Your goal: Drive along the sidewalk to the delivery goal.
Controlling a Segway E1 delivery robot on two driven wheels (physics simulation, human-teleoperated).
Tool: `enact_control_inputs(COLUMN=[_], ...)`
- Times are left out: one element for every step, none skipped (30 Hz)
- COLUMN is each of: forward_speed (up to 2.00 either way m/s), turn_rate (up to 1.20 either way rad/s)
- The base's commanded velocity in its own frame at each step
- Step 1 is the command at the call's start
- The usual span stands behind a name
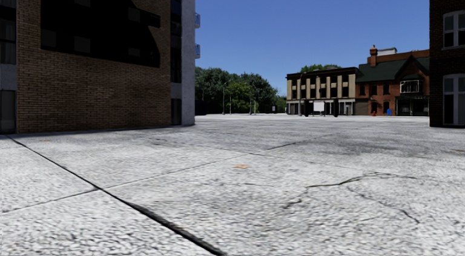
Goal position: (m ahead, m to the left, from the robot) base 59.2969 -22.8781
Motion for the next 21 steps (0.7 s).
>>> enact_control_inputs(forward_speed=[2.00, 2.00, 2.00, 2.00, 2.00, 2.00, 2.00, 2.00, 2.00, 2.00, 2.00, 2.00, 2.00, 2.00, 2.00, 2.00, 2.00, 2.00, 2.00, 2.00, 2.00], turn_rate=[0.00, 0.00, 0.00, 0.00, 0.00, 0.00, 0.00, 0.00, 0.00, 0.00, 0.00, 0.00, 0.00, 0.00, 0.00, 0.00, 0.00, 0.00, 0.00, 0.00, 0.00])
